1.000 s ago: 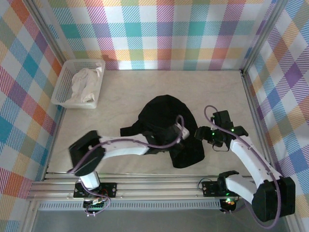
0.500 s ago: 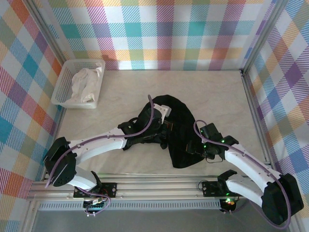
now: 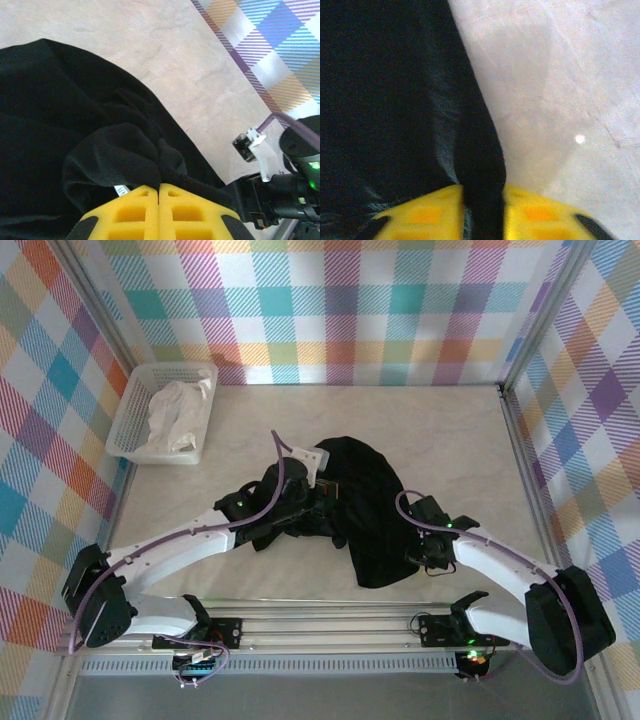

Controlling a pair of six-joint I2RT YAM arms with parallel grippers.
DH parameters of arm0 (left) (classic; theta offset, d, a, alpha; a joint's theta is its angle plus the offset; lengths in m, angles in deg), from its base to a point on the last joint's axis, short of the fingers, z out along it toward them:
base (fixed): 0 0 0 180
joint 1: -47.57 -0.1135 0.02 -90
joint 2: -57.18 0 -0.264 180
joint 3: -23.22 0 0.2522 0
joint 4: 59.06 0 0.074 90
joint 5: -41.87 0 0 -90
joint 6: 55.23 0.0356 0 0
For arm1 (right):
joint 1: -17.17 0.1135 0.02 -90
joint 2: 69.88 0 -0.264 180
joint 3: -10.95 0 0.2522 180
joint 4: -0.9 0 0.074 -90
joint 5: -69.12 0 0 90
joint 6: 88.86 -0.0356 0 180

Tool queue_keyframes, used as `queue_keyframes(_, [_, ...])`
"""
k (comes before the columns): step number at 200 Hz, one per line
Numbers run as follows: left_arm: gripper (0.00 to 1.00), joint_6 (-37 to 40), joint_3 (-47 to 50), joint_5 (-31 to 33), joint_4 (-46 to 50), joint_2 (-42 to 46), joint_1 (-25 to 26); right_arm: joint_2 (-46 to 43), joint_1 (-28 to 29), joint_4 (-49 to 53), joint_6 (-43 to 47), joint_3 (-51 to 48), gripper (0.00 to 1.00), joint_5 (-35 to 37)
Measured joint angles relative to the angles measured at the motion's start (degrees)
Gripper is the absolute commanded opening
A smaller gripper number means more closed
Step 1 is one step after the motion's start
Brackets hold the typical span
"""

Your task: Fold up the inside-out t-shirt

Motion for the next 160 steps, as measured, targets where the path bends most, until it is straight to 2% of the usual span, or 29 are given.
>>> queue_keyframes(20, [0.00, -0.37, -0.50, 1.07, 2.16, 2.56, -3.58, -3.19, -0.37, 0.59, 5.29, 7.56, 0.00, 0.92])
queue_keyframes(39, [0.00, -0.24, -4.22, 3.08, 4.96, 5.38, -8.13, -6.82, -2.23, -1.18, 11.72, 23.04, 0.00, 1.73])
queue_keyframes(72, [0.00, 3.82, -19.67, 9.27, 6.51, 9.35, -10.49, -6.47, -3.98, -5.11, 22.95, 52.65, 0.00, 3.74])
queue_keyframes(96, [0.00, 8.44, -31.08, 13.70, 6.08, 10.71, -10.58, -3.43, -3.98, -4.42, 29.33, 67.63, 0.00, 3.67])
queue_keyframes(126, [0.00, 13.92, -41.53, 18.01, 7.43, 9.62, -11.28, 0.04, -3.98, -2.16, 34.38, 77.72, 0.00, 3.45])
queue_keyframes(160, [0.00, 19.58, -50.38, 21.29, 12.02, 6.05, -11.78, 1.75, -3.98, 0.55, 37.46, 80.43, 0.00, 2.56])
